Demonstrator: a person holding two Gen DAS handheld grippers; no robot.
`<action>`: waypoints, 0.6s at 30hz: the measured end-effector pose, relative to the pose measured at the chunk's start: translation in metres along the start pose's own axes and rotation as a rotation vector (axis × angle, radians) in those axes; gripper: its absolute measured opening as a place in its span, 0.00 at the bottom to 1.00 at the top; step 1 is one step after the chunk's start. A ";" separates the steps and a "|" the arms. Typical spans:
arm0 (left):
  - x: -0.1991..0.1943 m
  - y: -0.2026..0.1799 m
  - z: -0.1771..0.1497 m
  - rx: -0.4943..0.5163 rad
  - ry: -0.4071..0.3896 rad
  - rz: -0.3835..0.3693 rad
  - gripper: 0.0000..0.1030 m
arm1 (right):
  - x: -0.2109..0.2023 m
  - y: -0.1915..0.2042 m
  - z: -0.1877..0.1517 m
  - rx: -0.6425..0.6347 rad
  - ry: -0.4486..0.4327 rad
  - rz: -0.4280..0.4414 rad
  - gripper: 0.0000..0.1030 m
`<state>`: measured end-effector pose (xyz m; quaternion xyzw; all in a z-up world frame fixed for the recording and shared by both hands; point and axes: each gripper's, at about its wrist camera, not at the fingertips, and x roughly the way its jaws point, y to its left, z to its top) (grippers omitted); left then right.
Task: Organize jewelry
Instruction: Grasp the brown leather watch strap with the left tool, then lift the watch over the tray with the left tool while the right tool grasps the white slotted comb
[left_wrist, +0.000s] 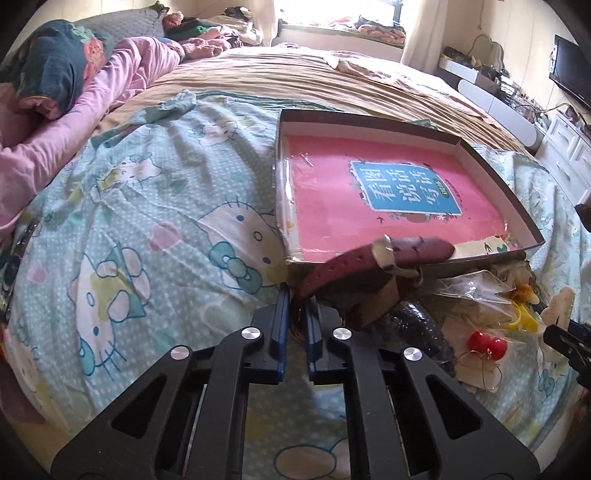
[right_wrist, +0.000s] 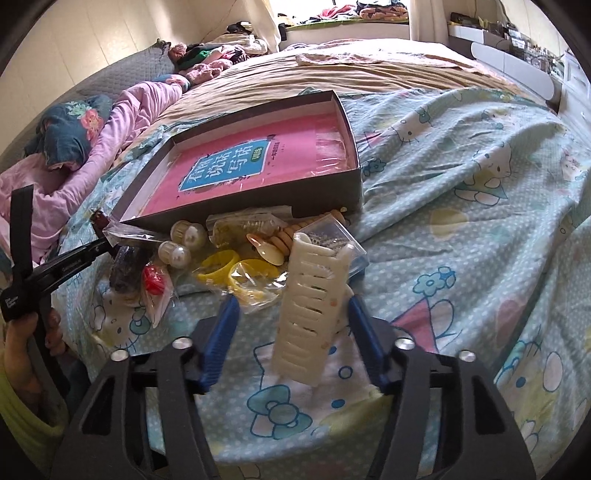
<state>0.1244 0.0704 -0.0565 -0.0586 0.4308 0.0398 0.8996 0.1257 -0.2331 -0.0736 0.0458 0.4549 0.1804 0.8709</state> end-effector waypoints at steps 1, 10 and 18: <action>-0.003 0.003 0.000 -0.010 -0.005 -0.009 0.00 | 0.000 0.000 0.000 -0.002 -0.002 -0.011 0.39; -0.034 0.010 0.008 -0.027 -0.072 -0.020 0.00 | -0.027 -0.013 0.002 0.012 -0.059 0.018 0.25; -0.045 0.011 0.029 -0.047 -0.102 -0.037 0.00 | -0.044 -0.010 0.036 -0.034 -0.157 0.035 0.25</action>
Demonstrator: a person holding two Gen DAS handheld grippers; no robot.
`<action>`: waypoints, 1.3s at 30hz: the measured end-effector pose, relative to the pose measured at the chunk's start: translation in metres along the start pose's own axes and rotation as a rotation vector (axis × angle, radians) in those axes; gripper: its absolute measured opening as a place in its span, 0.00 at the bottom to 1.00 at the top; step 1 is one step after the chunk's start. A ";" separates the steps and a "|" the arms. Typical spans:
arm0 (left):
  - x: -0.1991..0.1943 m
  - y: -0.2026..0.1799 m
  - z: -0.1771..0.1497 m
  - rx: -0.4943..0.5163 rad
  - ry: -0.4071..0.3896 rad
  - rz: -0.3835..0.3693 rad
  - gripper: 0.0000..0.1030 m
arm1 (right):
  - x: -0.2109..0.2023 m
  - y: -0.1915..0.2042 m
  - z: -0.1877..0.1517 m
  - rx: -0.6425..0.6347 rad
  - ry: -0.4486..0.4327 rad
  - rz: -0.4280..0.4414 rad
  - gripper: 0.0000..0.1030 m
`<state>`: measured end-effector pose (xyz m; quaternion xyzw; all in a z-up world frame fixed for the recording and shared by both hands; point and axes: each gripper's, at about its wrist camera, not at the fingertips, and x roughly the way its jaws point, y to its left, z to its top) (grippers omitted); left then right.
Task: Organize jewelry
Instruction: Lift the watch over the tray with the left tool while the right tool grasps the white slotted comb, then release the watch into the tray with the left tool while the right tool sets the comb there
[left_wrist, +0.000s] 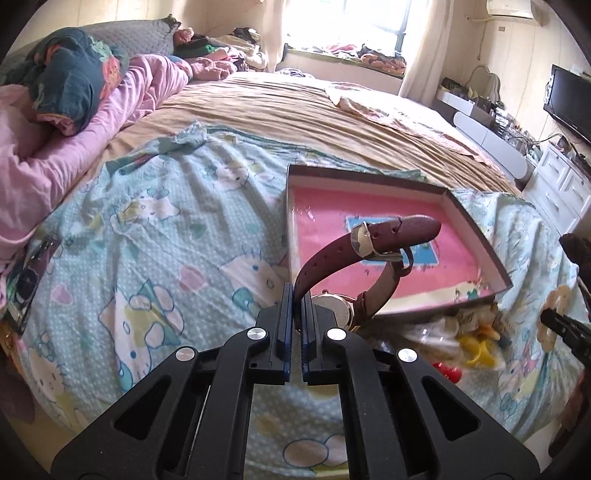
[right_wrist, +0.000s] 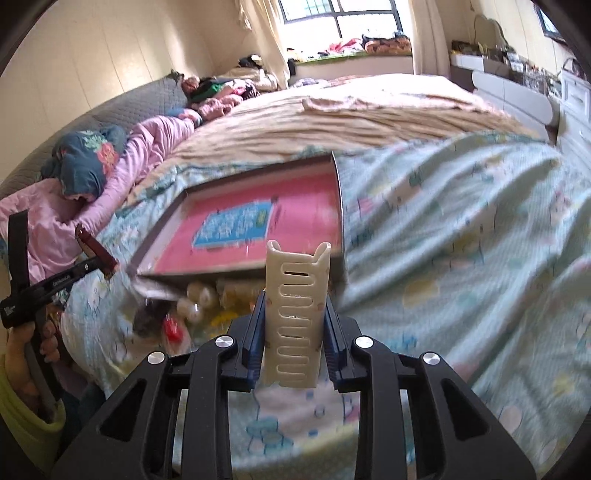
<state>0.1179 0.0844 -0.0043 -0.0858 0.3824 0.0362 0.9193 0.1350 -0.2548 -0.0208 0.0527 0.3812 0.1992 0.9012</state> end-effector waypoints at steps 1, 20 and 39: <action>0.001 -0.001 0.004 0.001 -0.004 0.002 0.00 | 0.001 0.001 0.006 -0.007 -0.008 0.001 0.25; 0.062 -0.029 0.038 -0.059 0.008 -0.059 0.00 | 0.069 0.006 0.076 -0.065 -0.044 -0.036 0.25; 0.094 -0.023 0.027 -0.038 0.079 -0.048 0.02 | 0.127 -0.009 0.070 -0.032 0.100 -0.093 0.26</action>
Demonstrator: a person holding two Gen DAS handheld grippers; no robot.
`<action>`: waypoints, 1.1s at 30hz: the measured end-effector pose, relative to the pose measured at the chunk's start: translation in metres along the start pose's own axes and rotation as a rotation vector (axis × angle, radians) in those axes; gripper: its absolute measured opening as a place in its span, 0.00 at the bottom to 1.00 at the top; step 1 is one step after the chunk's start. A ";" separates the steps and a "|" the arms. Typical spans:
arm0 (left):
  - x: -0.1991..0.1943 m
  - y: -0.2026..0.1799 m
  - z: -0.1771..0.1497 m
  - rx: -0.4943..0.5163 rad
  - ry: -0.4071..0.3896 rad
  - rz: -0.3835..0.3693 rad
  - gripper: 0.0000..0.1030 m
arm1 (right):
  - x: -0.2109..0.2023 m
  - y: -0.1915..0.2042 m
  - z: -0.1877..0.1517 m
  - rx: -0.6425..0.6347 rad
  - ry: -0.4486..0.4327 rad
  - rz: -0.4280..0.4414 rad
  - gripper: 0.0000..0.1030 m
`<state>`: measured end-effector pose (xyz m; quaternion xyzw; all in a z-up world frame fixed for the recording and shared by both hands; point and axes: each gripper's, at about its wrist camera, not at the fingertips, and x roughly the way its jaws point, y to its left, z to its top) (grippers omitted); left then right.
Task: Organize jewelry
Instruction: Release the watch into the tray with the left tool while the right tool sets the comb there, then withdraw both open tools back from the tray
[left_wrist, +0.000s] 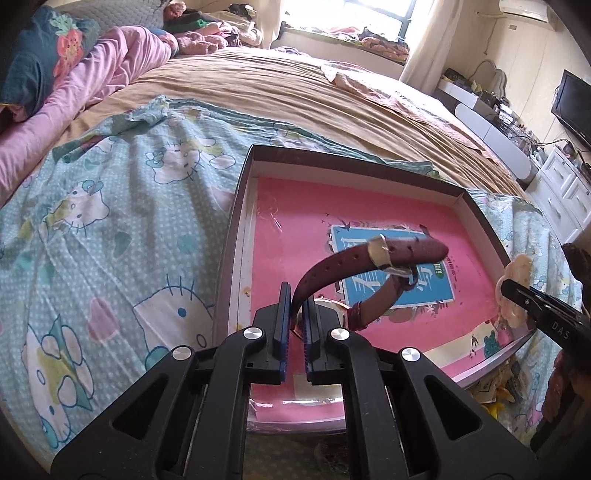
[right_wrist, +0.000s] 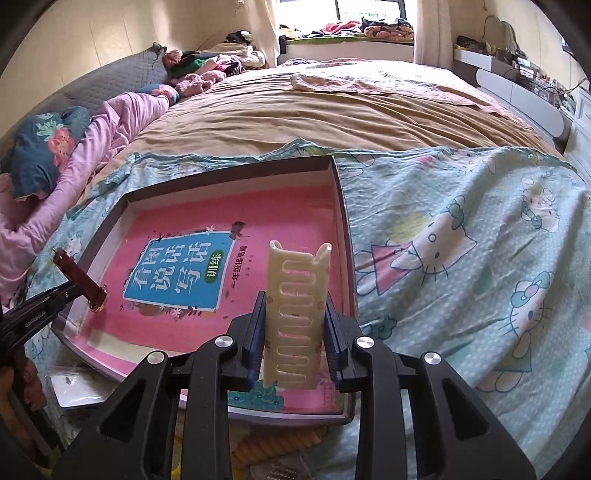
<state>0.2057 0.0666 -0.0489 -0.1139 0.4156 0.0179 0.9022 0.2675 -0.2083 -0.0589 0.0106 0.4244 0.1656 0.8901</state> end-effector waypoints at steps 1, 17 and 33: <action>0.000 0.000 0.000 0.000 0.001 0.002 0.02 | -0.001 0.000 0.000 0.000 -0.002 -0.001 0.27; -0.025 -0.003 0.003 0.000 -0.039 0.020 0.32 | -0.051 -0.007 -0.008 0.008 -0.089 0.010 0.62; -0.085 -0.012 0.007 0.016 -0.171 0.035 0.75 | -0.098 -0.003 -0.019 -0.008 -0.153 0.012 0.82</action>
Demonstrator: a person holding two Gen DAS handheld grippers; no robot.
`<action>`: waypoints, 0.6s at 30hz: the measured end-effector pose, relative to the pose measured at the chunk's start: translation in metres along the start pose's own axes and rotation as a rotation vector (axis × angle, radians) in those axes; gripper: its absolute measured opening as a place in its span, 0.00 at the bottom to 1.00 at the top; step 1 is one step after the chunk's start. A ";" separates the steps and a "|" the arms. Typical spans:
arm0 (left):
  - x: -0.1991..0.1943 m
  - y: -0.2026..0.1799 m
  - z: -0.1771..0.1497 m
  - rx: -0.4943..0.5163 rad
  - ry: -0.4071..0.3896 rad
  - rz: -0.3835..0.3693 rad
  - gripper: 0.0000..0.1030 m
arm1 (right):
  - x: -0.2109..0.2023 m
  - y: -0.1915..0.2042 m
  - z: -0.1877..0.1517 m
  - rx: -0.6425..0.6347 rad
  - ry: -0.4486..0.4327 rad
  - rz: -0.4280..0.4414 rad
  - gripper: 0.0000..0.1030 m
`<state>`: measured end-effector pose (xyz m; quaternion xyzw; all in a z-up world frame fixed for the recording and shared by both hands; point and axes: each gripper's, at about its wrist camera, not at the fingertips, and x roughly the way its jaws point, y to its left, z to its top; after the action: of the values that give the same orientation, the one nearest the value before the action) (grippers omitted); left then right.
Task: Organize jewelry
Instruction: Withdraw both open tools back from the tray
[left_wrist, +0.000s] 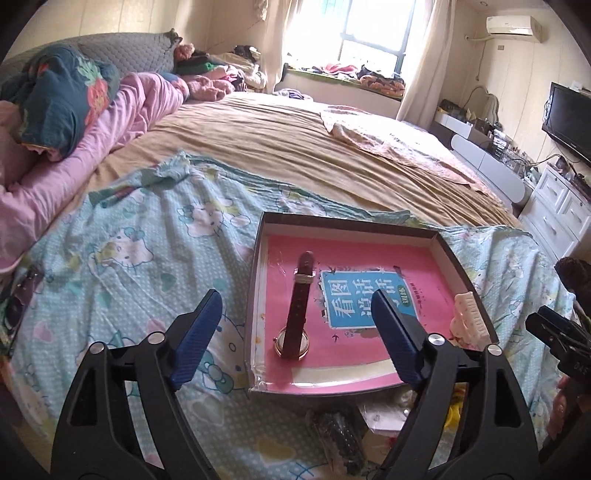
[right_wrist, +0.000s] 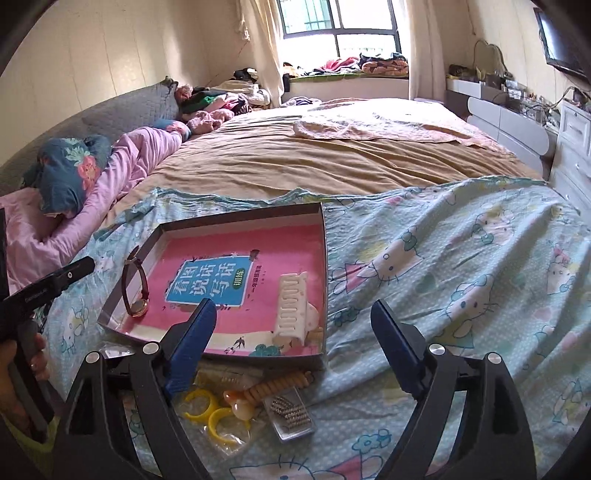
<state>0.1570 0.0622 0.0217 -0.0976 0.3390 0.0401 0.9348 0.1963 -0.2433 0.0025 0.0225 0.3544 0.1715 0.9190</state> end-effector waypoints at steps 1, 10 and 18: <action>-0.003 0.000 0.000 0.001 -0.004 0.002 0.77 | -0.002 0.000 0.000 0.000 -0.001 0.001 0.82; -0.027 0.001 -0.003 0.007 -0.034 0.009 0.83 | -0.021 -0.004 -0.003 0.001 -0.021 0.007 0.82; -0.045 0.005 -0.009 0.008 -0.046 0.013 0.83 | -0.036 -0.004 -0.010 -0.010 -0.025 0.012 0.82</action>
<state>0.1163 0.0651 0.0426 -0.0907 0.3183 0.0468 0.9425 0.1664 -0.2598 0.0172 0.0223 0.3421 0.1786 0.9223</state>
